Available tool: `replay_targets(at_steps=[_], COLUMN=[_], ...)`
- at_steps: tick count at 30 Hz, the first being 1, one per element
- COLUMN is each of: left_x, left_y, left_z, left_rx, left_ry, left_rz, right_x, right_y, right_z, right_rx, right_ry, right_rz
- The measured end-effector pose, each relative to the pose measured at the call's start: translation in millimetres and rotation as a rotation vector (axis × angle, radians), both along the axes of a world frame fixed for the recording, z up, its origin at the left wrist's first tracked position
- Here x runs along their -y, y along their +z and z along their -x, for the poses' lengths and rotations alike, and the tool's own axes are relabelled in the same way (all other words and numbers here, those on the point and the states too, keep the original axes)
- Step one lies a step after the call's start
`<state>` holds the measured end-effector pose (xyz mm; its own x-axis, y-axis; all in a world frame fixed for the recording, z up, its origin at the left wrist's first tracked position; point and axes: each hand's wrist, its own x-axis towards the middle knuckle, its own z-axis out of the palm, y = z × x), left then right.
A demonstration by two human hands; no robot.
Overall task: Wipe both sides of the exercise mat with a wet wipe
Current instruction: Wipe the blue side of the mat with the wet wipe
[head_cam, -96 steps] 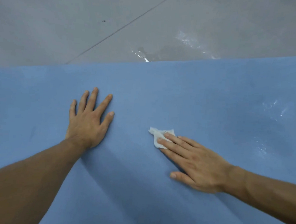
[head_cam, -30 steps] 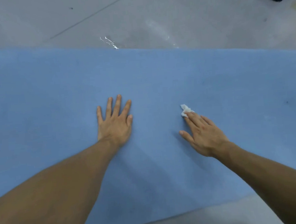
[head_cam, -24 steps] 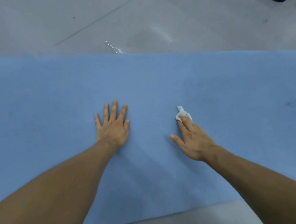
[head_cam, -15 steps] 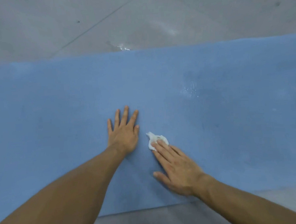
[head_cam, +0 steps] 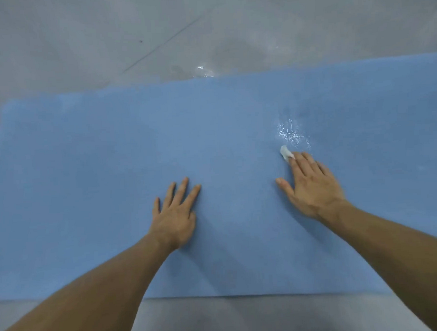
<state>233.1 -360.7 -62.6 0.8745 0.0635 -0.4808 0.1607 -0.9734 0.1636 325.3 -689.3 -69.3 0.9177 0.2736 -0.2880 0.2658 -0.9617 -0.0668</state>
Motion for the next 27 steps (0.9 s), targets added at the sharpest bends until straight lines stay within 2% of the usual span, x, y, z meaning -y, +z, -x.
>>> replay_targets(at_steps=[3, 5, 9, 12, 15, 17, 21, 24, 27], left_x=[-0.9, 0.1, 11.5, 18.5, 22.1, 26.6, 42.3, 51.1, 56.8], left_y=[1.4, 3.6, 4.2, 7.6, 13.4, 14.1, 6.3, -2.3, -7.9], left_z=[-3.2, -5.1, -5.3, -6.5, -6.0, -5.9, -11.0, -18.7, -30.8], left_rx=[-0.017, -0.017, -0.009, -0.043, -0.069, -0.062, 0.003, 0.066, 0.079], left_ry=[0.013, 0.03, 0.119, 0.138, 0.108, 0.094, 0.068, -0.11, -0.239], left_rz=[0.01, 0.02, 0.055, 0.062, 0.056, 0.061, 0.092, 0.08, 0.08], right_x=[-12.2, -32.5, -68.8, -82.2, -77.8, -66.7, -27.9, 13.5, 44.1], right_y=[1.7, -2.9, -10.9, -16.3, -21.6, -22.1, -13.9, -9.4, -8.1], right_z=[8.4, 30.7, 87.6, 133.0, 154.8, 141.9, 83.9, 48.2, 41.3], right_rx=[-0.075, -0.039, 0.061, 0.063, 0.045, 0.075, 0.118, 0.079, 0.056], right_ry=[0.03, 0.12, 0.417, 0.686, 0.768, 0.674, 0.298, 0.036, -0.153], right_rz=[-0.091, -0.137, -0.245, -0.242, -0.207, -0.194, -0.115, -0.036, -0.055])
